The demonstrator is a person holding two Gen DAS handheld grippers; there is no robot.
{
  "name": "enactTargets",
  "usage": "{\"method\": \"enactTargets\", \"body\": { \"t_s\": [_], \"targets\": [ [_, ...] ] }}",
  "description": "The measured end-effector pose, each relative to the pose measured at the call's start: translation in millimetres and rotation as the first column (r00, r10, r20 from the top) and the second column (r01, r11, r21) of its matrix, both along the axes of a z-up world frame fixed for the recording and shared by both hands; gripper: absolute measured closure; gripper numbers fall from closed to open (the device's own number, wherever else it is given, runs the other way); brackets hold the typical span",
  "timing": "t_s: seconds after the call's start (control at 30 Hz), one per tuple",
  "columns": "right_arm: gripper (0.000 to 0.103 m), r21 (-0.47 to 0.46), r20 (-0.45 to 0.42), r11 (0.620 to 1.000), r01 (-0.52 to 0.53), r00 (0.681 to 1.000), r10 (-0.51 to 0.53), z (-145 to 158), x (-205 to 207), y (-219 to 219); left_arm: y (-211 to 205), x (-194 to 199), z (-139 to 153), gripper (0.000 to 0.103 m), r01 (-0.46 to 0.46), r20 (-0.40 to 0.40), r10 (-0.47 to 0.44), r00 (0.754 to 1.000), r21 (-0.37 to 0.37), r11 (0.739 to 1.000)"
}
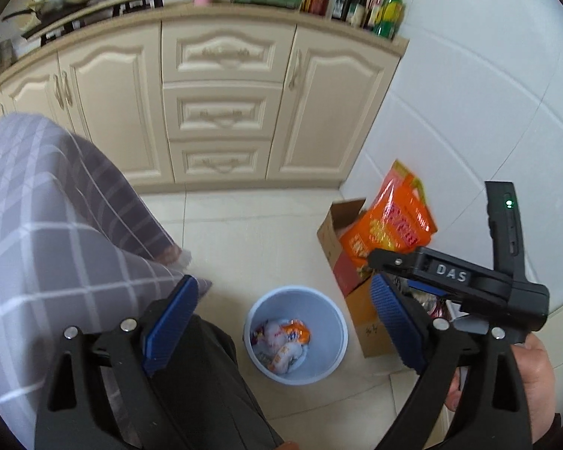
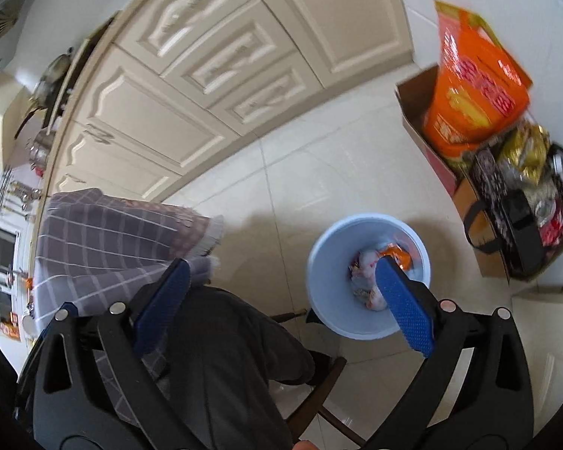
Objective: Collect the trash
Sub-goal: 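Carry the bread bag and snack bar to the blue bin and release both, then move both tools back over the table toward the yellow wrapper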
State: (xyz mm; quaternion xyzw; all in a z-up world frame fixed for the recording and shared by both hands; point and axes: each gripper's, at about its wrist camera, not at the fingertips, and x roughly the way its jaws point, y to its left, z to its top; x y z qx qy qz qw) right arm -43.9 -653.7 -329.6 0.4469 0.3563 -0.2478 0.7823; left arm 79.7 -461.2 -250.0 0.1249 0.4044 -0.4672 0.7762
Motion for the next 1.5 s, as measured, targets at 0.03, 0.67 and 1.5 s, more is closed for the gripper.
{"method": "enactTargets", "body": {
  "t_s": [0.03,0.67,1.5],
  "targets": [
    [0.006,-0.013,0.013,1.000,-0.008,1.000,0.008,9,3,3,4,0,8,0.012,-0.004,0.010,0.004,1.000,-0.014,1.000],
    [0.006,-0.245,0.176,0.932,-0.266,0.933,0.313,142,99,102,149,37,117,0.010,-0.224,0.181,0.265,0.947,-0.217,0.950],
    [0.006,-0.393,0.168,0.649,-0.652,0.643,0.747,191,268,333,396,115,132,0.010,-0.659,0.269,0.700,0.661,-0.236,0.714]
  ]
}}
